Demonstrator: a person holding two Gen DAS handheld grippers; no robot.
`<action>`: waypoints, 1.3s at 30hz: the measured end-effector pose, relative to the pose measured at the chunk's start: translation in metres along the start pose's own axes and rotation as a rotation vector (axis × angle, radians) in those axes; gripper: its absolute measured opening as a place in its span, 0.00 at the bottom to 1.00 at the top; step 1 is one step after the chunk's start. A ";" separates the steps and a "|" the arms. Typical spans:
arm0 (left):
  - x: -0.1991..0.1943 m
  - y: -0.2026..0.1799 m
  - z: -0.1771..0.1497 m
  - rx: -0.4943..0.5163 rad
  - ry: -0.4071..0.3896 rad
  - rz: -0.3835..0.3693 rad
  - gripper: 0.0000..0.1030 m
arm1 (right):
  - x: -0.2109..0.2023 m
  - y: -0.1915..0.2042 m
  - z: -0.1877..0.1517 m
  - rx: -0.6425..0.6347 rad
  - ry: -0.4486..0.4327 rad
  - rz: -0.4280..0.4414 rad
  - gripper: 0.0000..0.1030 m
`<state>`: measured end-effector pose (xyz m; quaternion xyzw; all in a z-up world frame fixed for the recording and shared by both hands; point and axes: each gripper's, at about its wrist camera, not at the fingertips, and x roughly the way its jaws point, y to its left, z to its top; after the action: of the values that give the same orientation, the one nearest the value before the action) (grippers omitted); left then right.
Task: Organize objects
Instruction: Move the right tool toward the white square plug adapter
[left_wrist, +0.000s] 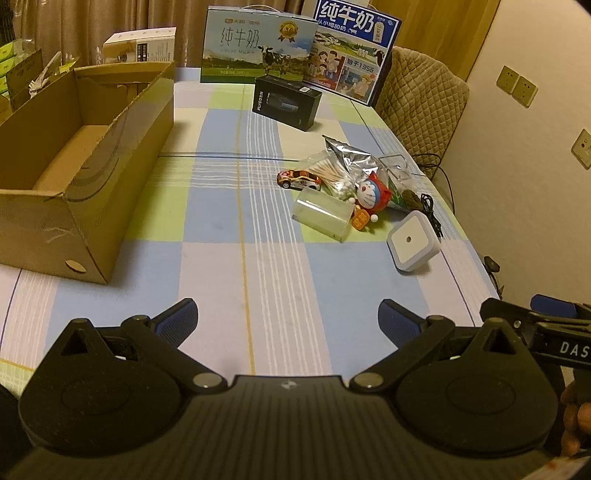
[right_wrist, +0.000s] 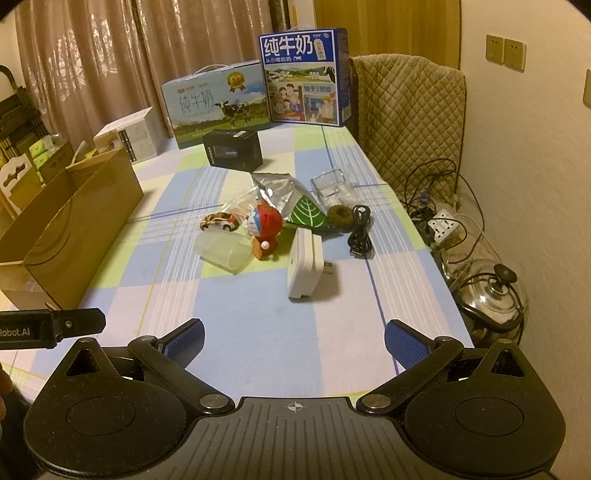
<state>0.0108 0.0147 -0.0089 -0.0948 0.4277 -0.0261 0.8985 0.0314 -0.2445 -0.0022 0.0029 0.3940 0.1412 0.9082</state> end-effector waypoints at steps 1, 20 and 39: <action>0.001 0.001 0.001 0.001 -0.001 0.000 0.99 | 0.001 0.000 0.001 0.000 -0.002 -0.001 0.98; 0.032 0.002 0.028 0.037 -0.002 -0.024 0.99 | 0.016 -0.005 0.022 -0.026 -0.032 0.008 0.98; 0.106 0.000 0.055 0.151 0.039 -0.080 0.99 | 0.091 -0.006 0.041 -0.067 -0.001 0.004 0.79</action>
<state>0.1203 0.0091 -0.0565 -0.0433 0.4379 -0.0961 0.8928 0.1218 -0.2225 -0.0397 -0.0268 0.3887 0.1564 0.9076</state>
